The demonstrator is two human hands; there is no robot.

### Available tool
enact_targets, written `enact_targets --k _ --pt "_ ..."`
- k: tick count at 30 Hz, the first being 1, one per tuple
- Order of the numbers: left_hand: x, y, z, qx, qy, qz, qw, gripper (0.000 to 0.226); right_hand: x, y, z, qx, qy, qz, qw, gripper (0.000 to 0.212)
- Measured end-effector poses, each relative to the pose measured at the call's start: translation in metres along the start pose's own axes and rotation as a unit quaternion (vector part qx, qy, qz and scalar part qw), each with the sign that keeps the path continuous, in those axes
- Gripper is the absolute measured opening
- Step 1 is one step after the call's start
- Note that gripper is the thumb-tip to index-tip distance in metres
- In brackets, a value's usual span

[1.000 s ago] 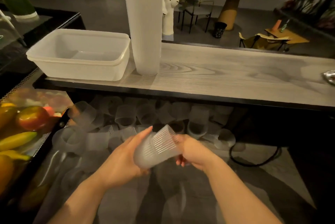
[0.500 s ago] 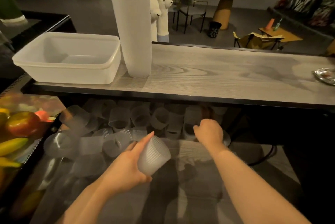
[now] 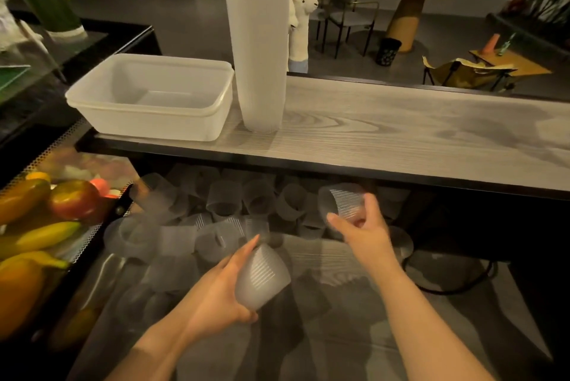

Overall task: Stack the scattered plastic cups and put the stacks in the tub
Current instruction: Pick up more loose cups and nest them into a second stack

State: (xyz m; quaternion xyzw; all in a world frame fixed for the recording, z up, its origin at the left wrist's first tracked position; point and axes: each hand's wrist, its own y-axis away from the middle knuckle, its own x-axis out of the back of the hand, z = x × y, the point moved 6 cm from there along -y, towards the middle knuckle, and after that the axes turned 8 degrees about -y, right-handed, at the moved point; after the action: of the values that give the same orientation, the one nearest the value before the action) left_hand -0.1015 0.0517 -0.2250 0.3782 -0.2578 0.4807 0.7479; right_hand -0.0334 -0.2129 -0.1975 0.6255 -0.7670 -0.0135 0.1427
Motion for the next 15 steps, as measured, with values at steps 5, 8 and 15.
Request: enact_targets --k 5,8,15 --pt "-0.003 0.000 0.011 -0.017 0.045 0.008 0.999 0.127 -0.051 0.054 0.008 -0.149 -0.206 -0.275 0.927 0.033" --pt "0.001 0.002 0.016 -0.028 0.060 0.026 0.997 0.126 -0.060 0.051 0.019 -0.179 -0.101 -0.276 0.939 0.038" --pt "0.005 0.010 0.017 -0.036 0.060 0.046 0.996 0.126 -0.066 0.045 0.034 -0.212 0.115 -0.302 0.922 0.040"
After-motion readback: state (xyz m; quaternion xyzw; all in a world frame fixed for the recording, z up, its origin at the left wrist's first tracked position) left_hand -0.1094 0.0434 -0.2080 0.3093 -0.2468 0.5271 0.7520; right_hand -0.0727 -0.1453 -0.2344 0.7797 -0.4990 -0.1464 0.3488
